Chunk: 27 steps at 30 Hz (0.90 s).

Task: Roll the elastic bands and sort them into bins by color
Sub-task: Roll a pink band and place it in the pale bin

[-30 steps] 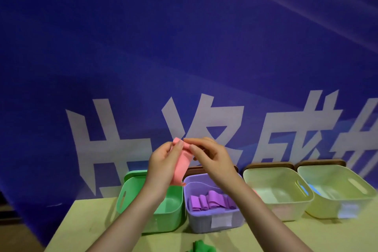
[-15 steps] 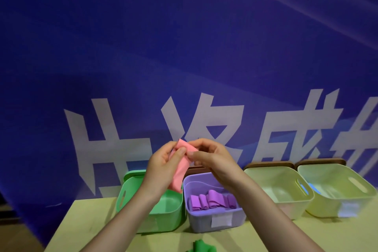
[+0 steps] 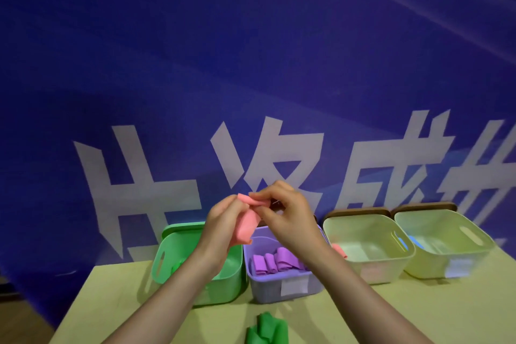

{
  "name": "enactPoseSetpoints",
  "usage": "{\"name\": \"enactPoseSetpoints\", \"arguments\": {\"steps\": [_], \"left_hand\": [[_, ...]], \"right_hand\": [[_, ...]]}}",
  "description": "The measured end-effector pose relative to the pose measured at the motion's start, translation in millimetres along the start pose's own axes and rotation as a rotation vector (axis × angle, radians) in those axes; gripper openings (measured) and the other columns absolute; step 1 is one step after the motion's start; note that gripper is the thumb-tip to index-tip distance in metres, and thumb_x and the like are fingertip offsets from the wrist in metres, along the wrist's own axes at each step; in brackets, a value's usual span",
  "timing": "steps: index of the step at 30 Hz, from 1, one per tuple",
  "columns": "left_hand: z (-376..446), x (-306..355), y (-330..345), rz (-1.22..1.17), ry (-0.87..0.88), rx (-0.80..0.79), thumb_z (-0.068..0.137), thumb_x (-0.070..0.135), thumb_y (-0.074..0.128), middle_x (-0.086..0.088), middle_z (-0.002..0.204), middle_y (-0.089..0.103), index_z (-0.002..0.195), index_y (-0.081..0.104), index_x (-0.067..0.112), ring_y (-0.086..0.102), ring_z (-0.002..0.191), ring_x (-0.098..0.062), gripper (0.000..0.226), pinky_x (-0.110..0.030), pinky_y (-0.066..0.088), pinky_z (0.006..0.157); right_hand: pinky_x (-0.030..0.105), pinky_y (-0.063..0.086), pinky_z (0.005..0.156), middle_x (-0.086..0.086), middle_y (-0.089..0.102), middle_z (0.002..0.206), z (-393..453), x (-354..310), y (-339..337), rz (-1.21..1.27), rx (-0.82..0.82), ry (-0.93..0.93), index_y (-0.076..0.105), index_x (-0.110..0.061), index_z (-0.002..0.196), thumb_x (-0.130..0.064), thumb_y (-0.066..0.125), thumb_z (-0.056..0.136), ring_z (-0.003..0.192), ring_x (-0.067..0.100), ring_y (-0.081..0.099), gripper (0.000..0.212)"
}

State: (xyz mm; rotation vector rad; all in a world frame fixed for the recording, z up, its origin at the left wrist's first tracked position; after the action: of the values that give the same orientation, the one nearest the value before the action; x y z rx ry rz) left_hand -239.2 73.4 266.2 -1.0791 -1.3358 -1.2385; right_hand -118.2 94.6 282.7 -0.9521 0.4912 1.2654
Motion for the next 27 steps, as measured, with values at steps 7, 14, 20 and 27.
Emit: {"name": "enactPoseSetpoints", "arguments": {"steps": [7, 14, 20, 27], "left_hand": [[-2, -33, 20, -0.153, -0.076, 0.028, 0.099, 0.026, 0.046, -0.004, 0.062, 0.048, 0.089, 0.064, 0.012, 0.033, 0.041, -0.007, 0.025, -0.017, 0.024, 0.036], [-10, -41, 56, -0.013, -0.051, -0.053, 0.101, 0.024, 0.041, -0.011, 0.082, 0.066, 0.103, 0.065, 0.011, 0.046, 0.046, -0.004, 0.028, -0.016, 0.032, 0.039], [-2, -45, 93, 0.161, 0.039, -0.080, 0.100, 0.021, 0.045, -0.010, 0.090, 0.067, 0.095, 0.064, 0.014, 0.059, 0.077, -0.017, 0.020, -0.028, 0.047, 0.061], [-2, -58, 142, 0.226, -0.063, 0.017, 0.095, 0.032, 0.055, 0.000, 0.062, 0.057, 0.077, 0.066, 0.020, 0.048, 0.054, -0.015, 0.025, -0.021, 0.035, 0.044]], "right_hand": [[0.014, 0.046, 0.076, 0.000, 0.063, 0.094, -14, 9, -21, -0.058, -0.136, 0.032, 0.074, -0.013, 0.107, 0.000, 0.061, 0.087, 0.085, 0.005, 0.062, 0.027], [0.019, 0.052, 0.076, 0.004, 0.068, 0.095, -37, 33, -54, 0.241, 0.013, 0.308, 0.069, -0.020, 0.108, -0.010, 0.056, 0.095, 0.082, 0.006, 0.064, 0.021], [0.019, 0.048, 0.058, -0.002, 0.063, 0.061, -52, 51, -85, 0.369, -0.014, 0.461, 0.070, -0.014, 0.081, -0.005, 0.058, 0.092, 0.055, 0.007, 0.057, 0.019], [0.026, 0.049, 0.062, -0.005, 0.072, 0.079, -66, 69, -140, 0.070, 0.148, 0.305, 0.076, -0.018, 0.097, -0.032, 0.067, 0.089, 0.071, 0.009, 0.063, 0.018]]}}
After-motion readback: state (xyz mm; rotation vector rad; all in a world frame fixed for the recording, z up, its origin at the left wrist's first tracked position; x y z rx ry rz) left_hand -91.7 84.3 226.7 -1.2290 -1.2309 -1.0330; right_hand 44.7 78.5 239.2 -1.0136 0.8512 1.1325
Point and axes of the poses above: each hand's wrist, its own z-axis towards the middle knuckle, its own y-axis out of the palm, x = y × z, the point moved 6 cm from there along z, towards the middle knuckle
